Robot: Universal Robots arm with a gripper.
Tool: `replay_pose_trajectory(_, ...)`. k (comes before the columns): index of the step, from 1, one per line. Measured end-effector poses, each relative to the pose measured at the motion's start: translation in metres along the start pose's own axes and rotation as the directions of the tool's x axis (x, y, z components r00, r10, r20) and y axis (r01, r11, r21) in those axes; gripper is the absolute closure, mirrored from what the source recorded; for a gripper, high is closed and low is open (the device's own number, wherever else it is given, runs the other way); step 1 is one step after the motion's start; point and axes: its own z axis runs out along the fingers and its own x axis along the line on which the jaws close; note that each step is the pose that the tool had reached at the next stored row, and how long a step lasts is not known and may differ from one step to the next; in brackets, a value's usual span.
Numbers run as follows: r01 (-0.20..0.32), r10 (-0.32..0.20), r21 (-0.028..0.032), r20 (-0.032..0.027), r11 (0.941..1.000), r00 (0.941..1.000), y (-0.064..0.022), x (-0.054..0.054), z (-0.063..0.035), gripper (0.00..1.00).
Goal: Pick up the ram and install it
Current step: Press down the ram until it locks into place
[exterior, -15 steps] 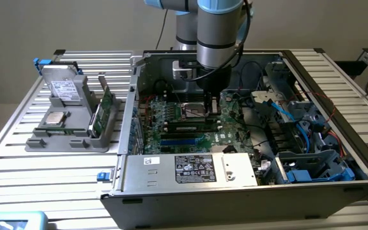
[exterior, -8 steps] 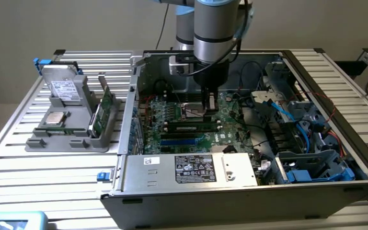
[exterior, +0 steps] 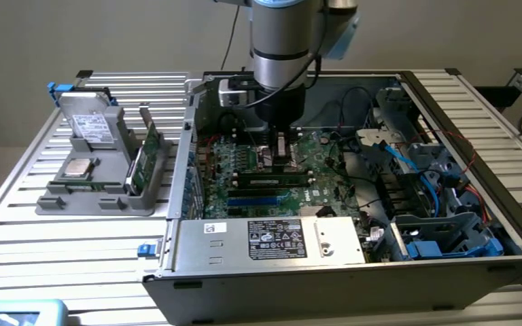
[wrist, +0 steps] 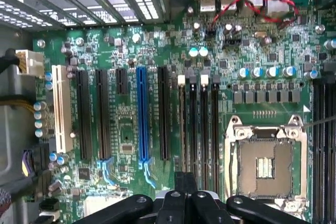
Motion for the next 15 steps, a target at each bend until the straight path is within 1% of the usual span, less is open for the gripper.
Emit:
replay_pose_trajectory(3, 0.000, 0.000, -0.0001, 0.0006, 1.0000, 1.0000, 0.0098, 0.002, -0.0002, 0.89)
replay_pose_trajectory(6, 0.000, 0.000, -0.0002, 0.0008, 1.0000, 1.0000, 0.0160, 0.003, 0.0001, 0.89)
replay_pose_trajectory(7, 0.000, 0.000, -0.0008, 0.0008, 1.0000, 1.0000, 0.0172, 0.003, 0.0002, 0.89)
replay_pose_trajectory(9, 0.000, 0.000, -0.0052, 0.0005, 1.0000, 1.0000, 0.0180, 0.003, 0.0005, 0.89)
replay_pose_trajectory(11, 0.001, -0.001, -0.0076, 0.0005, 1.0000, 1.0000, 0.0182, 0.003, 0.0009, 0.89)
replay_pose_trajectory(13, 0.001, -0.001, -0.0114, 0.0003, 0.9999, 1.0000, 0.0186, 0.003, 0.0017, 0.89)
replay_pose_trajectory(15, 0.001, -0.001, -0.0121, 0.0001, 0.9999, 1.0000, 0.0187, 0.003, 0.0022, 0.89)
